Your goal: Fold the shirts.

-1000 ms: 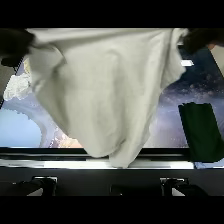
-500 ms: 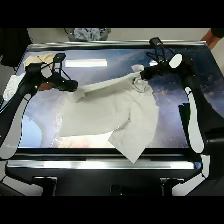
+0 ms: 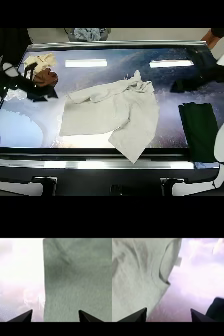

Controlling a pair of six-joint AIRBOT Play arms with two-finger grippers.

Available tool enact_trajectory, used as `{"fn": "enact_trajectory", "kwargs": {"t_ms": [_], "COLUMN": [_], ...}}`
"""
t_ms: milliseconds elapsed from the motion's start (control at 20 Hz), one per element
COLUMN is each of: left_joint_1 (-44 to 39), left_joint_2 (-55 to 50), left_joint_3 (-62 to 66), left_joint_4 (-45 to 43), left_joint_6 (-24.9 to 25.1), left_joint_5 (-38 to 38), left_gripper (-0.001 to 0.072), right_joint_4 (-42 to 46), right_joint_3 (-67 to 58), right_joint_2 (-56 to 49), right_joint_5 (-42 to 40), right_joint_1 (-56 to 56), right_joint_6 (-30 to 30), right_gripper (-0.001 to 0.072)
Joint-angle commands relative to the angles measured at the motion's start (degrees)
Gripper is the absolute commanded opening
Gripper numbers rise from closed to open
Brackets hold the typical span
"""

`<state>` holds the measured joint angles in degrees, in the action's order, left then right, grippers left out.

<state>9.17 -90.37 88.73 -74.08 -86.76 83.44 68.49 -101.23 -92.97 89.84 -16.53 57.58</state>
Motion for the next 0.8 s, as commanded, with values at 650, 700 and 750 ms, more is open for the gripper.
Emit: {"fn": "enact_trajectory", "kwargs": {"t_ms": [650, 700, 750], "left_joint_1": [2.73, 2.49, 2.36], "left_joint_2": [9.73, 9.73, 9.73], "left_joint_3": [-41.64, -41.64, -41.62], "left_joint_4": [12.24, 12.31, 12.61], "left_joint_6": [9.16, 8.13, 7.72], "left_joint_5": [-18.18, -19.21, -19.58], "left_gripper": [0.0396, 0.0272, 0.019], "right_joint_4": [5.05, 5.79, 5.55], "right_joint_3": [29.97, 31.69, 34.71], "right_joint_2": [11.47, 11.96, 12.81], "right_joint_5": [1.27, 0.96, -0.44], "right_joint_1": [-1.79, -1.79, -1.79], "right_joint_6": [-4.87, -4.87, -4.81], "right_gripper": [0.0641, 0.0642, 0.0642]}}
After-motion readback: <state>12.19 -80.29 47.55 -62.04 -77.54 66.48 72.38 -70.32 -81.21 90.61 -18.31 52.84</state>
